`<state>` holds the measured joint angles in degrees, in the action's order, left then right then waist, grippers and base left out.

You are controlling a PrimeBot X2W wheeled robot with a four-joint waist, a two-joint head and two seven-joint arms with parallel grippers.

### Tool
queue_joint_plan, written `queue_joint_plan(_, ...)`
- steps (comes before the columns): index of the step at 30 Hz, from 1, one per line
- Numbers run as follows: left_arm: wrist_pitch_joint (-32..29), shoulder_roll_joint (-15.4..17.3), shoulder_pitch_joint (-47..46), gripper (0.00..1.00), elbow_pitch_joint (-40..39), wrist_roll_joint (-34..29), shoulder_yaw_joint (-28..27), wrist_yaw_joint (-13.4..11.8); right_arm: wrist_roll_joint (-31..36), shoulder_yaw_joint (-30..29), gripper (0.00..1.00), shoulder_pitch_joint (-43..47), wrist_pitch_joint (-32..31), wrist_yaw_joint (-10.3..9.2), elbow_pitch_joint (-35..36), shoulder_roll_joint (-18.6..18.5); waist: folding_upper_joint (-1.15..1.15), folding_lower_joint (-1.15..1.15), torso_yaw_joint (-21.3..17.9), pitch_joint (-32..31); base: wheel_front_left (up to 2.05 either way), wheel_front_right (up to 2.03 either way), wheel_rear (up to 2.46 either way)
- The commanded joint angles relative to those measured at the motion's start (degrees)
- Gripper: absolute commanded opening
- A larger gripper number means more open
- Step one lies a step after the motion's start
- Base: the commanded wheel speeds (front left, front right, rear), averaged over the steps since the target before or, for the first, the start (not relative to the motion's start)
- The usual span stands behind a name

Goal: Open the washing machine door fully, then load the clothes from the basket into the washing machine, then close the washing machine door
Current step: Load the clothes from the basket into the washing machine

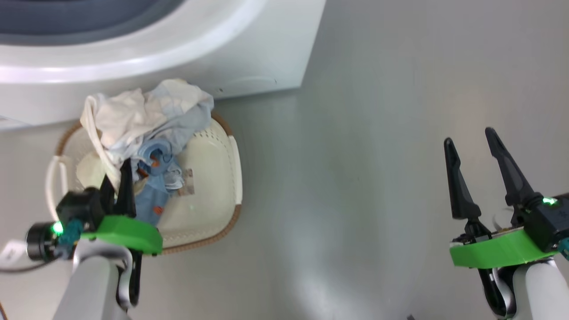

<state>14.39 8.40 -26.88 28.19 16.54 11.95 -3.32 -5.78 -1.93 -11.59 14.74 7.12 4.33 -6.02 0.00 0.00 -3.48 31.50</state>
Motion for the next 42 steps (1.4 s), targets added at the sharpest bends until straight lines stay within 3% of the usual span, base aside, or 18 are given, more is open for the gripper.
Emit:
queue_joint_plan(1, 0.61, 1.19, 2.78, 0.00, -3.53, -1.09, -2.66, -0.53, -0.02, 0.78, 1.00, 1.82, 0.26, 0.36, 0.83, -0.20, 0.00, 0.00, 3.01, -6.28, 0.00, 0.00, 0.00)
queue_joint_plan(8, 0.61, -0.09, 13.03, 0.00, -15.87, -5.16, -6.18, 0.25, 0.01, 0.44, 1.00, 5.30, 0.26, 0.36, -1.25, 0.25, 0.00, 0.00, 4.06, -15.23, 0.00, 0.00, 0.00)
queue_joint_plan(16, 0.61, -0.70, 22.32, 0.00, -22.46, -7.50, -6.38, 1.28, 0.23, 0.16, 1.00, 9.56, 0.26, 0.36, -2.43, 0.12, 0.00, 0.00, 5.17, -23.36, 0.00, 0.00, 0.00)
queue_joint_plan(29, 0.61, -1.56, 29.34, 0.00, -24.71, -7.95, -5.84, 2.11, 1.54, 0.41, 1.00, 15.28, 0.26, 0.36, -1.71, 0.94, 0.00, 0.00, 5.38, -31.36, 0.00, 0.00, 0.00)
queue_joint_plan(42, 0.61, -1.31, 30.79, 0.00, -25.23, -7.91, -5.98, 2.26, 1.68, 0.51, 1.00, 16.94, 0.26, 0.36, -1.07, 1.62, 0.00, 0.00, 4.99, -32.67, 0.00, 0.00, 0.00)
